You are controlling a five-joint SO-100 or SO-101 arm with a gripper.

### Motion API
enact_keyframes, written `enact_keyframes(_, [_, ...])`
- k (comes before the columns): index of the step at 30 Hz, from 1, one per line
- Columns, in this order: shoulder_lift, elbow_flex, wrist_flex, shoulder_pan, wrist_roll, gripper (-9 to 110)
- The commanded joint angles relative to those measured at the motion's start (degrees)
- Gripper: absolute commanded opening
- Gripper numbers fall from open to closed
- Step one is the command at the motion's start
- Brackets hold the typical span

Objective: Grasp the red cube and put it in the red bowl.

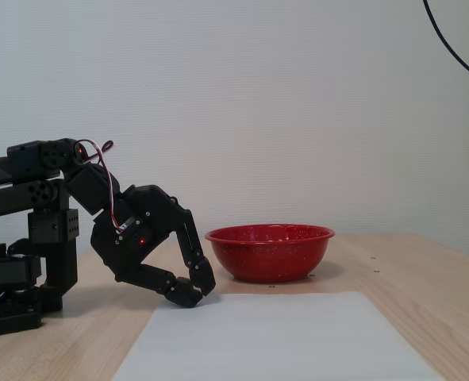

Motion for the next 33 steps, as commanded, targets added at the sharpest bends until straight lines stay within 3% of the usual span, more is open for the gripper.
enact_keyframes(1, [-0.5, 0.4, 1.2, 0.6, 0.8, 0])
enact_keyframes(33, [-0.6, 0.3, 1.6, 0.0, -1.1, 0])
